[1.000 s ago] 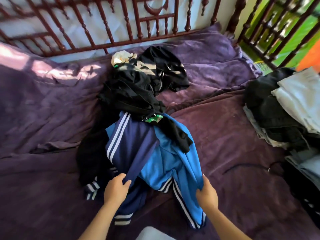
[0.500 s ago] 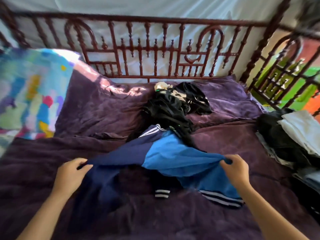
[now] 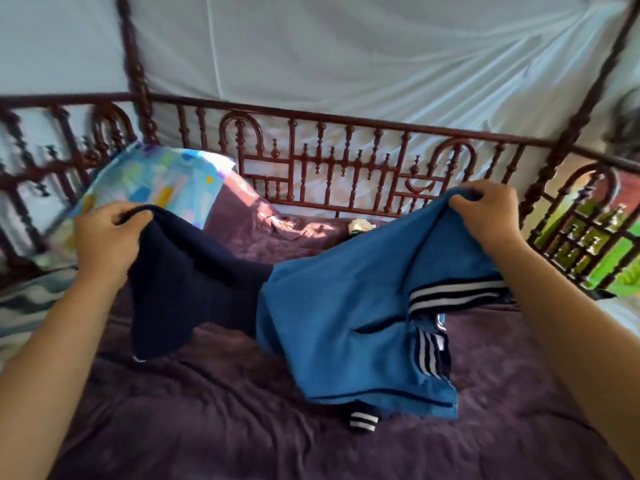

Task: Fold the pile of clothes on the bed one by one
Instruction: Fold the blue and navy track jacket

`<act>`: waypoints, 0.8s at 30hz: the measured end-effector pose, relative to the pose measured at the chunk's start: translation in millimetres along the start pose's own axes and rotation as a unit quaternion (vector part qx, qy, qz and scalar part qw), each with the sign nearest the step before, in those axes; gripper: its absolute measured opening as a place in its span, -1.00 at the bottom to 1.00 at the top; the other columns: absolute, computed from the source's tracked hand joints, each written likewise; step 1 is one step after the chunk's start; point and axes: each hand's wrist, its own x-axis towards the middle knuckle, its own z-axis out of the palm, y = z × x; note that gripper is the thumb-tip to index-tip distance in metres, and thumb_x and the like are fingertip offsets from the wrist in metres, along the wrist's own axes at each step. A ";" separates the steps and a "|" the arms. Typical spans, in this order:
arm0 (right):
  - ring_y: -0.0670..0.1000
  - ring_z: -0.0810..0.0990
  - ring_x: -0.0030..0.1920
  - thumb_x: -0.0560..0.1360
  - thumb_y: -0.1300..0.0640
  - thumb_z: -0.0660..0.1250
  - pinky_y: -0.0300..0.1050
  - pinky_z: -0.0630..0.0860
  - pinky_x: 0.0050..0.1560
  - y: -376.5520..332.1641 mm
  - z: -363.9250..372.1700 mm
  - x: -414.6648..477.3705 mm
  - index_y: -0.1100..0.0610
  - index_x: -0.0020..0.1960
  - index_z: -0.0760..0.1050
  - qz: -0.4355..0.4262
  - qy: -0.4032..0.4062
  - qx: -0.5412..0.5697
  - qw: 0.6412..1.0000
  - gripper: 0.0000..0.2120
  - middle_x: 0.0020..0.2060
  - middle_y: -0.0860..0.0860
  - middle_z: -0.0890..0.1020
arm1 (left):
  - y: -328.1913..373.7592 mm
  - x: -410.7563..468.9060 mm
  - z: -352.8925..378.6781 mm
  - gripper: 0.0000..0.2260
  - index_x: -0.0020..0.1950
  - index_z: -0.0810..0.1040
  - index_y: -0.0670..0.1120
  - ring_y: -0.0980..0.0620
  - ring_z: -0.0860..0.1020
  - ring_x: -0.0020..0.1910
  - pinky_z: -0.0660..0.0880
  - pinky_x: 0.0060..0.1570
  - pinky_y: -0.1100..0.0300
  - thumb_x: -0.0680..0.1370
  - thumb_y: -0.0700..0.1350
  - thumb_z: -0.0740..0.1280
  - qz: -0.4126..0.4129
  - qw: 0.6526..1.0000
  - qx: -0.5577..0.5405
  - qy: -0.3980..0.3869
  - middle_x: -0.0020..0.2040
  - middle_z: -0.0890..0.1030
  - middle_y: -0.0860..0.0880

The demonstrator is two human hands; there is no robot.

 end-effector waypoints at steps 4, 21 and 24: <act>0.00 0.48 -0.12 0.44 0.24 0.32 -0.15 0.37 -0.11 -27.8 12.8 16.3 0.21 0.07 0.62 -0.042 0.001 0.027 0.999 -0.78 -0.11 0.09 0.60 | -1.0 0.4 -8.1 -0.81 0.07 0.60 -0.29 0.41 0.47 -0.39 0.34 -0.26 0.48 0.52 -0.21 0.33 0.008 0.999 0.011 0.041 -0.24 0.58 -0.08; 0.23 0.56 0.07 0.43 0.22 0.31 0.00 0.46 -0.02 177.0 151.0 -82.6 0.17 0.06 0.59 0.165 -0.259 -0.170 0.936 -0.78 0.04 0.22 0.61 | -102.0 -121.8 41.9 -0.89 -0.05 0.63 -0.32 -0.21 0.60 -0.05 0.43 -0.04 0.02 0.47 -0.31 0.38 -0.129 0.974 0.176 -0.061 -0.10 0.65 -0.26; 0.22 0.55 0.08 0.43 0.23 0.28 0.00 0.46 -0.02 183.9 166.7 -101.1 0.16 0.05 0.59 0.148 -0.298 -0.186 0.925 -0.78 0.04 0.19 0.60 | -125.1 -139.2 52.9 -0.87 -0.02 0.62 -0.30 -0.22 0.58 -0.02 0.42 -0.06 0.02 0.50 -0.25 0.36 -0.183 0.957 0.206 -0.088 -0.07 0.65 -0.24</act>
